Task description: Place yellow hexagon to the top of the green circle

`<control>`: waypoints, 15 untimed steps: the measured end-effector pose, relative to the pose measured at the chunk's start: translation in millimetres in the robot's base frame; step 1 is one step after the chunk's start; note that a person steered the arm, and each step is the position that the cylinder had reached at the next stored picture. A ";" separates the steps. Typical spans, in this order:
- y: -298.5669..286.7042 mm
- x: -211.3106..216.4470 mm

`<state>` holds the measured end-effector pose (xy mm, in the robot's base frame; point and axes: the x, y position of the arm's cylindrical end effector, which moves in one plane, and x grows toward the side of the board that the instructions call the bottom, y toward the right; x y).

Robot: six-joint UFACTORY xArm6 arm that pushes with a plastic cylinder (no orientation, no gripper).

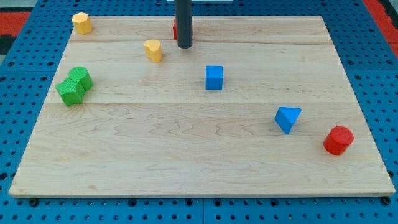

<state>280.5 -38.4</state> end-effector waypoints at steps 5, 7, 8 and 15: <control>-172.3 -89.0; -197.9 -88.4; -216.2 -88.8; -261.6 -25.7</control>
<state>254.9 -300.0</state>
